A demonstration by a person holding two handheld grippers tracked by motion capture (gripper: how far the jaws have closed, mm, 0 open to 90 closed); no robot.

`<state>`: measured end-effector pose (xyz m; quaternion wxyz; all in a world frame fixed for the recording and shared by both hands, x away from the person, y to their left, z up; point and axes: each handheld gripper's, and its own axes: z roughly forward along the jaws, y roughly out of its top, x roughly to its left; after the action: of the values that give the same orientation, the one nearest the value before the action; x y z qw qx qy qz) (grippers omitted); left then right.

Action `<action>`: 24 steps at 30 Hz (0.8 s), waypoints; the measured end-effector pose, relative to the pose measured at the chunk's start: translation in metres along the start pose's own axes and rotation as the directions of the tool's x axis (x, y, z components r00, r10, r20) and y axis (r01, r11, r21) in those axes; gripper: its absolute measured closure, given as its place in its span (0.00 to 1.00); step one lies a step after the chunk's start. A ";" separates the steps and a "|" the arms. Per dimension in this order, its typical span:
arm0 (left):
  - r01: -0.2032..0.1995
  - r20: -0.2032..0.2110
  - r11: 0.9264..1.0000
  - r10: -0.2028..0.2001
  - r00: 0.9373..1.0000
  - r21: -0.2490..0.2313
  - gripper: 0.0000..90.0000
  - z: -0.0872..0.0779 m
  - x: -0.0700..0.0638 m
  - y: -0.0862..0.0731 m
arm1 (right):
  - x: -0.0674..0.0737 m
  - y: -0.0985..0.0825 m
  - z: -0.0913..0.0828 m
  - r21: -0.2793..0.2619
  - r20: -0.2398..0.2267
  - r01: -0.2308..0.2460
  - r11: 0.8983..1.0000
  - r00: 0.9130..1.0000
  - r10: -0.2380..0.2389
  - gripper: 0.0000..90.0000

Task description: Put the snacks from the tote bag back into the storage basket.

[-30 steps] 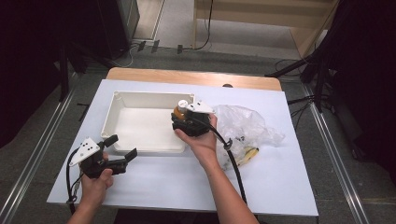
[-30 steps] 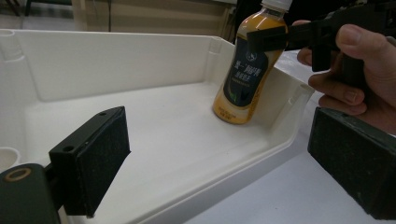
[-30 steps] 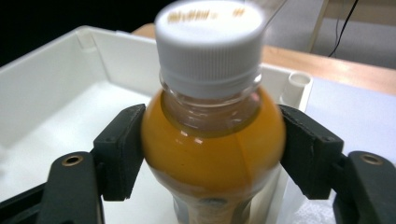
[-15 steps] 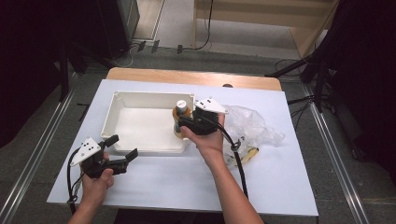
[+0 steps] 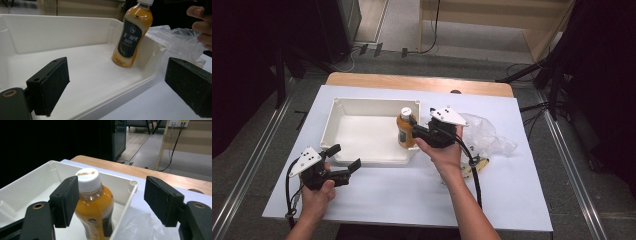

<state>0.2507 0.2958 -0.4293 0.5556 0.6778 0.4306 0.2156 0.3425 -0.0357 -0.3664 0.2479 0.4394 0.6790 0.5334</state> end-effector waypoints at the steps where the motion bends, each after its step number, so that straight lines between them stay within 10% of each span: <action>1: 0.008 0.002 1.000 -0.008 1.000 -0.002 0.06 0.001 0.000 0.000 | -0.002 0.000 -0.002 0.001 0.002 0.002 1.000 1.000 -0.002 0.32; 24: -0.006 -0.004 1.000 0.006 1.000 0.012 0.06 0.005 -0.001 -0.002 | -0.027 -0.020 -0.035 0.012 0.016 -0.015 1.000 1.000 0.015 0.18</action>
<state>0.2535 0.2922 -0.4320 0.5499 0.6822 0.4309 0.2159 0.3213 -0.0778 -0.3779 0.2466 0.4502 0.6770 0.5275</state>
